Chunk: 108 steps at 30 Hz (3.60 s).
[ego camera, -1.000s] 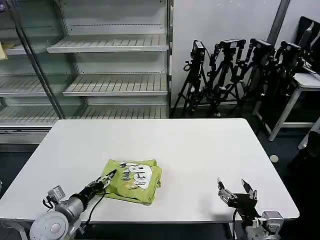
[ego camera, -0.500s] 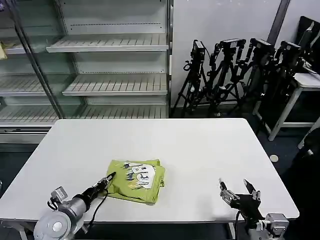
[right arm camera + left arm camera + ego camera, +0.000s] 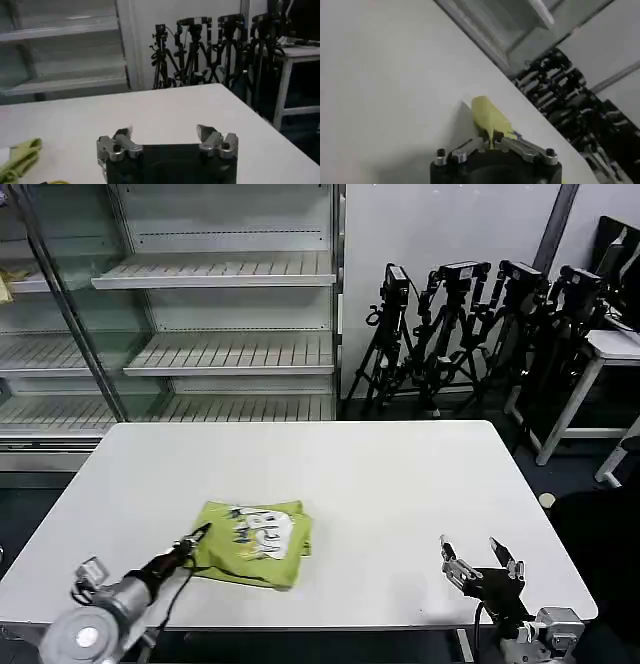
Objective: Fold and organize the clothes.
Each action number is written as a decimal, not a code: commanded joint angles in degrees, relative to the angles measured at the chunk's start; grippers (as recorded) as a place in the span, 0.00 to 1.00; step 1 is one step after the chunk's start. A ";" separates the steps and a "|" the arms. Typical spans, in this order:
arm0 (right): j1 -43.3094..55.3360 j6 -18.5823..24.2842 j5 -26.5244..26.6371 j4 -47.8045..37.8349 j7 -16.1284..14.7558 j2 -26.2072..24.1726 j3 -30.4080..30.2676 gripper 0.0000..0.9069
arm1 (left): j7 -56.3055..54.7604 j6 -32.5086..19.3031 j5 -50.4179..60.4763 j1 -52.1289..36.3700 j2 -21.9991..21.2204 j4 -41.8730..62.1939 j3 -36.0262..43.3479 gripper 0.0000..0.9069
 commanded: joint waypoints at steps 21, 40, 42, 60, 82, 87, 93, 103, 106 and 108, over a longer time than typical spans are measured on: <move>0.20 2.25 -3.90 0.27 -1.15 1.23 -2.01 1.00 | 13.69 -19.94 70.35 7.19 11.19 -1.13 6.60 0.02; -2.92 2.44 -4.59 2.47 -1.15 1.93 -0.82 1.00 | 8.15 -10.39 63.98 -7.69 2.06 -8.47 28.78 0.02; -2.91 2.37 -4.58 2.63 -1.15 1.97 -1.07 1.00 | 7.14 -9.64 64.02 -9.80 1.09 -5.85 31.13 0.02; -2.92 1.27 -3.67 4.12 -0.82 0.64 -0.09 1.00 | -0.96 -8.70 52.14 -18.71 -7.74 0.87 40.34 1.00; 2.66 4.56 -10.74 0.86 -2.33 0.07 -3.03 1.00 | 3.75 -13.71 44.18 10.13 -2.58 -20.39 5.49 1.00; 4.88 4.64 -11.29 -0.93 -2.49 -0.04 -5.37 1.00 | 3.02 -14.32 45.61 14.42 -3.15 -20.47 -4.13 1.00; 8.00 4.12 -12.61 -2.22 -3.13 -0.32 -8.10 1.00 | 1.33 -16.20 49.94 15.79 -4.42 -20.08 -7.85 1.00; 26.14 -4.09 -16.38 -9.81 -2.74 0.09 -32.90 1.00 | -0.18 -18.95 52.94 17.54 -7.76 -19.29 -8.20 1.00; 29.63 -4.87 -17.76 -12.63 -2.76 0.51 -39.36 1.00 | -0.29 -19.03 53.23 18.04 -8.21 -19.45 -8.19 1.00; 33.11 -6.20 -17.64 -14.71 -2.28 0.94 -44.15 1.00 | -0.33 -19.10 53.40 18.09 -8.52 -19.50 -8.20 1.00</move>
